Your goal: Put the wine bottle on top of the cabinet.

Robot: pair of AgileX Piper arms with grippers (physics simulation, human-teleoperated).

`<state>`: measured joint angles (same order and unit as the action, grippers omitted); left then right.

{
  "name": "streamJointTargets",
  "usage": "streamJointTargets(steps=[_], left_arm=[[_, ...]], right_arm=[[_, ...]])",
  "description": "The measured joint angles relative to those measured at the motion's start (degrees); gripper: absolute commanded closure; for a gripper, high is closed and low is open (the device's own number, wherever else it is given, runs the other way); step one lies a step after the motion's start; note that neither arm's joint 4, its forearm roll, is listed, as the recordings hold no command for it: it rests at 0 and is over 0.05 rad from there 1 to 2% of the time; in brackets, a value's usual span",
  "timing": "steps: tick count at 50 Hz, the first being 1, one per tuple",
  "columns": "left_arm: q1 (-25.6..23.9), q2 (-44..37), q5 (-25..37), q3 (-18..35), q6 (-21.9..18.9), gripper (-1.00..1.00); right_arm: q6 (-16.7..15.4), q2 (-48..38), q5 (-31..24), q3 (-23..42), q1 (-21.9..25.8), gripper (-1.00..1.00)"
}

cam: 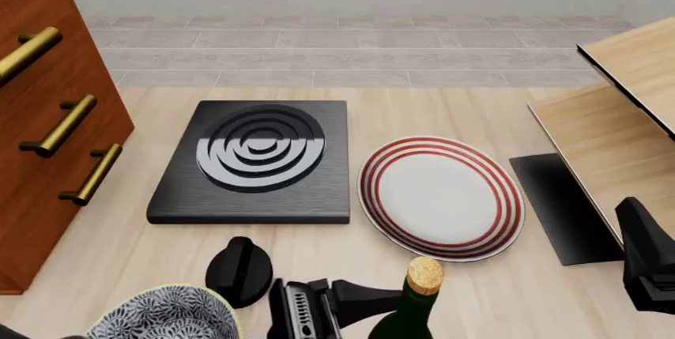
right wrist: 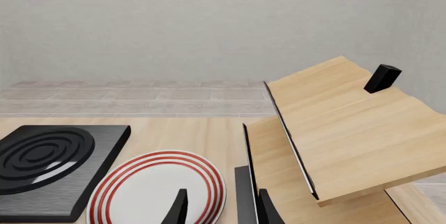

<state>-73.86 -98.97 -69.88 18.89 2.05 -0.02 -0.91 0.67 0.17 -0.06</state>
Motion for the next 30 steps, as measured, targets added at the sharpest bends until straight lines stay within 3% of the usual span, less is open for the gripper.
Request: streamJointTargets(steps=[8,9,30], left_arm=[[0.44,-1.37,-0.01,0.76,-0.23,-1.0],[0.47,-1.54,-0.01,0.87,-0.24,1.0],[0.95,-2.51,-0.03,2.42,0.9,1.0]], right_arm=[[0.0,0.0,0.0,0.0,0.0,-1.0],[0.0,0.0,0.0,0.0,0.0,-1.0],[0.0,0.0,0.0,0.0,0.0,-1.0]])
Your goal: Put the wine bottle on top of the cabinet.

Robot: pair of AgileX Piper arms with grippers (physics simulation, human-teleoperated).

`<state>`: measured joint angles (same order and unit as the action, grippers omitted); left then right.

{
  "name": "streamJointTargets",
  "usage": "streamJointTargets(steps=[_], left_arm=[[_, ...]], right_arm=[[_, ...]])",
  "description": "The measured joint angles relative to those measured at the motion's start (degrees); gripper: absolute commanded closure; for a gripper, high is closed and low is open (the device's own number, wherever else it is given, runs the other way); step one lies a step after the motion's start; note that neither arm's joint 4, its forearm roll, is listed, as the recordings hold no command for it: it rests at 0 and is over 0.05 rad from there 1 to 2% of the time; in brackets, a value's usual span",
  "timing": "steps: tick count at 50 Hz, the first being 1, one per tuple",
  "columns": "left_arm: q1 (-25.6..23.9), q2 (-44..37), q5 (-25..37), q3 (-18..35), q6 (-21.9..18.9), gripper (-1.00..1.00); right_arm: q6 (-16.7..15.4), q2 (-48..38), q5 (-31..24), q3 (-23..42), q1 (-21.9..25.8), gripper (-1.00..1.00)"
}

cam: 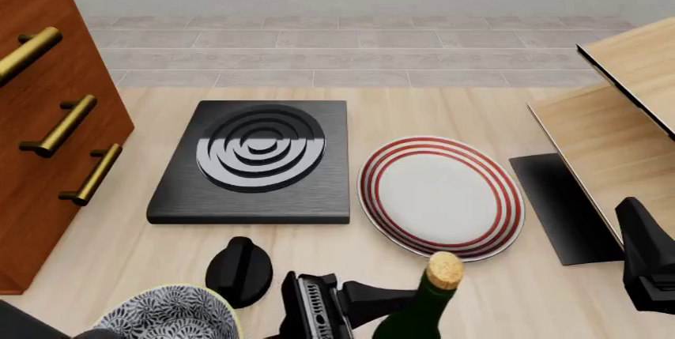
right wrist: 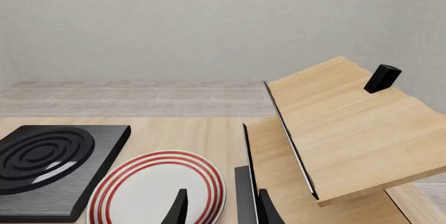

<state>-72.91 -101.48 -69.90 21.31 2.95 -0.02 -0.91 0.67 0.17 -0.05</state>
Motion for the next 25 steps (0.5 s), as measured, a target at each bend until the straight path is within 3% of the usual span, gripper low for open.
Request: streamJointTargets(steps=[25], left_arm=[[-0.22,1.46,0.1,-1.89,-1.47,1.0]], right_arm=[[-0.01,0.21,-0.39,0.18,-0.23,-1.0]])
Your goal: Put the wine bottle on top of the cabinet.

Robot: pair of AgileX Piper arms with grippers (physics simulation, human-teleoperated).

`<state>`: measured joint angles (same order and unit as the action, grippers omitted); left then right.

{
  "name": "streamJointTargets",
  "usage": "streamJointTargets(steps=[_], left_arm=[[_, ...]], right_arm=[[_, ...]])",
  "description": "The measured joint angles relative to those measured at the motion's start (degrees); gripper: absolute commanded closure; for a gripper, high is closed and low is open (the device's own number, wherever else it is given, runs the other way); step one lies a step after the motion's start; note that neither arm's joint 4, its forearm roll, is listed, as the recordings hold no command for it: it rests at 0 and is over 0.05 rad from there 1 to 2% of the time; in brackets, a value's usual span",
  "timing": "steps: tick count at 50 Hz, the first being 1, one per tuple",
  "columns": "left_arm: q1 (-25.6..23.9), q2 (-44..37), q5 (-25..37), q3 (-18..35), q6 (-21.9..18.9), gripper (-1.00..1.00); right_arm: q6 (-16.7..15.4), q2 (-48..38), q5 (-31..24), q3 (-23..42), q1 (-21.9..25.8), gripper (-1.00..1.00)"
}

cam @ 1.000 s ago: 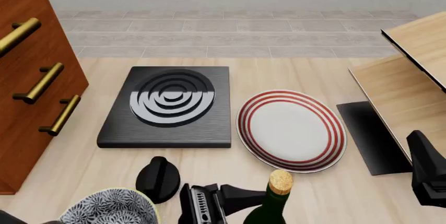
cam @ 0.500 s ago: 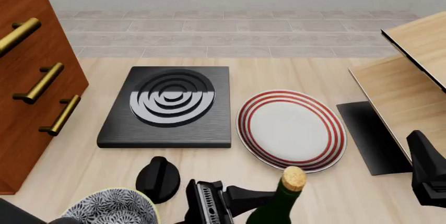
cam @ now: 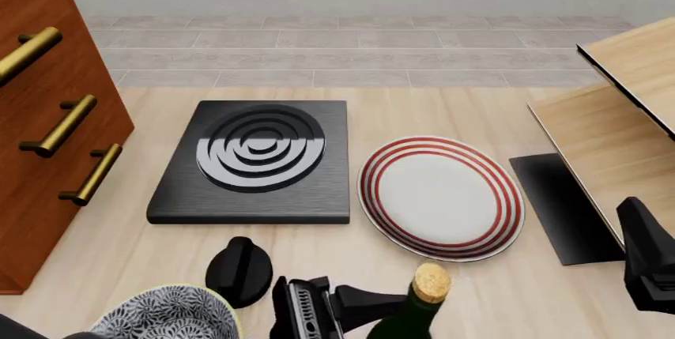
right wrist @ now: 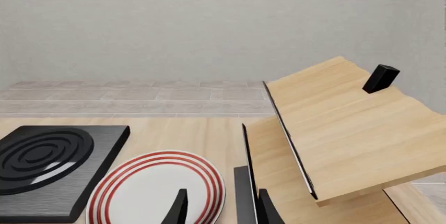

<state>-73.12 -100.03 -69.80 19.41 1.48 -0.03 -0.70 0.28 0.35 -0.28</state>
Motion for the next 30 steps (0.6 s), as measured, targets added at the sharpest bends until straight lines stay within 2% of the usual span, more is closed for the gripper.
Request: streamJointTargets(steps=[30], left_arm=[[0.97,7.15,3.03,-2.62,-3.29,1.0]], right_arm=[[0.0,0.21,-0.32,0.1,-0.06,-1.0]])
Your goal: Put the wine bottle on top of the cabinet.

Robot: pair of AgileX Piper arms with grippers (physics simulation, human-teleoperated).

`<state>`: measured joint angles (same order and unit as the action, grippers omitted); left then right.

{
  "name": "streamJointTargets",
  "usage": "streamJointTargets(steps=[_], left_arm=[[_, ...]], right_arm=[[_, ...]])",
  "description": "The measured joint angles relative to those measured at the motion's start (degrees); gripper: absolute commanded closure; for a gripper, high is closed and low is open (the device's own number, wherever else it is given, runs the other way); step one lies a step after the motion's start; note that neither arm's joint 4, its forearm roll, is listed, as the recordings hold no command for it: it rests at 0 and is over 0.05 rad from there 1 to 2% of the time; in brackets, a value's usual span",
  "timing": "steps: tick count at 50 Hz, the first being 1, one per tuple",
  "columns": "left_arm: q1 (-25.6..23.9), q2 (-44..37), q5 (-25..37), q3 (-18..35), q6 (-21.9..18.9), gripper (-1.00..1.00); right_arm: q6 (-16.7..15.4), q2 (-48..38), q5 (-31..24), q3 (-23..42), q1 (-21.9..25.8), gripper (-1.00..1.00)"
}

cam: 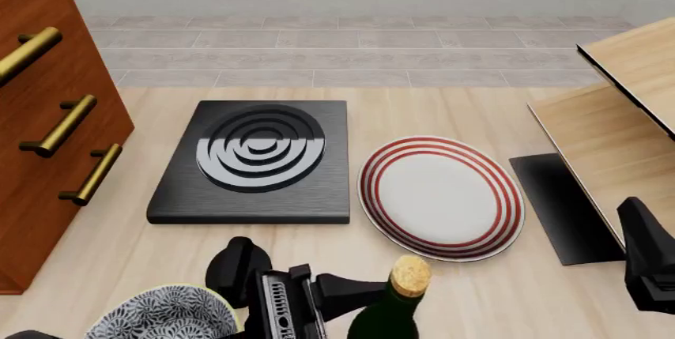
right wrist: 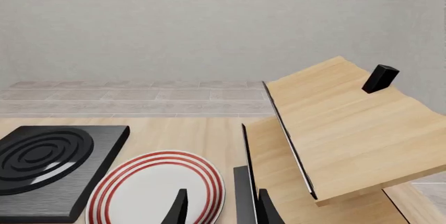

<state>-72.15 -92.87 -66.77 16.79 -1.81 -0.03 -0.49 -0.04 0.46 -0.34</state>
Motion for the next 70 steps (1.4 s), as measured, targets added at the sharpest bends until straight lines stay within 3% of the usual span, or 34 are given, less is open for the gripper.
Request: streamJointTargets(steps=[33,70], left_arm=[[3.49,17.14,11.26,-2.12,-4.05,1.0],[10.16,37.62,31.58,0.78,-6.29,1.0]], right_arm=[[0.01,0.11,-0.31,0.2,-0.02,-1.0],[0.0,0.13,-0.34,0.22,-0.02,-1.0]])
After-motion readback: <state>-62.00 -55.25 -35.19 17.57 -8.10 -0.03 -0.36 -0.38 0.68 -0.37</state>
